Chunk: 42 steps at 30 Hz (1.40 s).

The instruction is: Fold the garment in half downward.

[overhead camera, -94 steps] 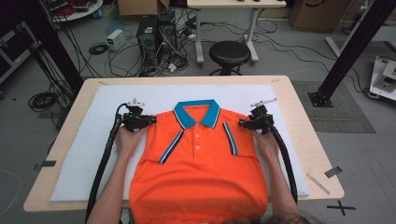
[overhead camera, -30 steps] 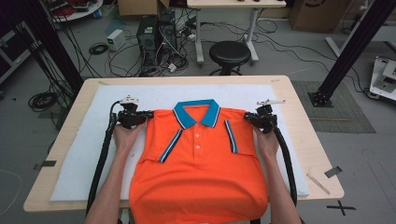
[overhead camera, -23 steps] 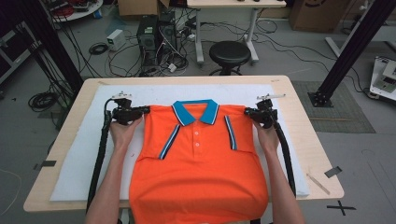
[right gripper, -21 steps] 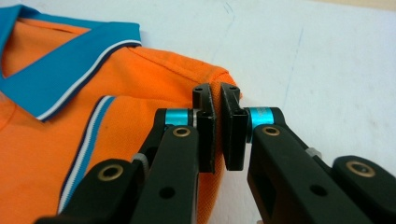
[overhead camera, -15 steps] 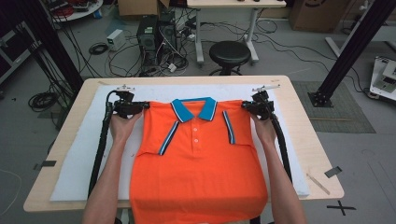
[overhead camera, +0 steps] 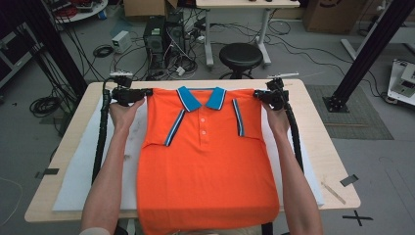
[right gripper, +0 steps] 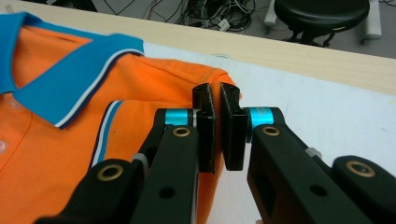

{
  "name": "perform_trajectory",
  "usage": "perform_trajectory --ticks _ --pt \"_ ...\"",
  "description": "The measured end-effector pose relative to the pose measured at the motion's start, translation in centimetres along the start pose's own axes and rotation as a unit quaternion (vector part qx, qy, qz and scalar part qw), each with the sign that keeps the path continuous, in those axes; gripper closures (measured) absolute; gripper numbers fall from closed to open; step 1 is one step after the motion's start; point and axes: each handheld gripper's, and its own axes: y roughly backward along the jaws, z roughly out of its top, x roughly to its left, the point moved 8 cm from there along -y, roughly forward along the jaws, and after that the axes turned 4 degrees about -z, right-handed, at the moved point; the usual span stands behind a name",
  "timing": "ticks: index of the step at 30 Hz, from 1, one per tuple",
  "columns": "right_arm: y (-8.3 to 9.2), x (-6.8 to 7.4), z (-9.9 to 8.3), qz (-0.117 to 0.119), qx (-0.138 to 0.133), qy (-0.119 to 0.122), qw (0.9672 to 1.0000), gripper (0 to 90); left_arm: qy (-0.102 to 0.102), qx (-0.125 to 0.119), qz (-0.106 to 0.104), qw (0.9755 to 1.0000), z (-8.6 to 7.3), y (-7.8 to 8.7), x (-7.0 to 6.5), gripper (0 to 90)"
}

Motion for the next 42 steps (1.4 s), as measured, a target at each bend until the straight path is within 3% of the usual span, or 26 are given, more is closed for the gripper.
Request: perform_trajectory --ticks 4,10,15,20,25,32,42 --pt "-0.3 0.1 -0.6 0.002 0.009 0.004 0.9999 86.9 -0.007 0.021 -0.003 0.9998 -1.2 -0.3 0.0 84.9" --pt "-0.8 0.8 -2.3 -0.002 0.026 0.03 0.9992 86.8 -0.01 0.033 -0.008 0.9994 -3.2 -0.8 -0.4 84.8" --pt "-0.5 0.9 -3.4 0.0 0.029 0.037 0.9989 86.8 -0.021 0.034 -0.007 0.9992 -4.9 -0.3 -0.9 84.7" --pt "0.9 1.0 -5.6 0.012 0.025 0.038 0.9989 86.8 -0.029 0.032 -0.029 0.9987 -7.1 1.1 -2.3 84.7" --pt "1.9 1.6 -7.1 0.015 0.026 0.043 0.9986 86.8 -0.034 0.032 -0.037 0.9982 -8.4 2.0 -3.3 84.6" --pt "4.0 3.3 -10.0 0.027 0.03 0.063 0.9972 86.7 -0.051 0.042 -0.056 0.9963 -11.4 3.5 -5.4 84.5" --pt "6.0 3.9 -13.0 0.044 0.031 0.063 0.9965 86.4 -0.056 0.04 -0.073 0.9949 -13.6 5.7 -7.4 84.4"
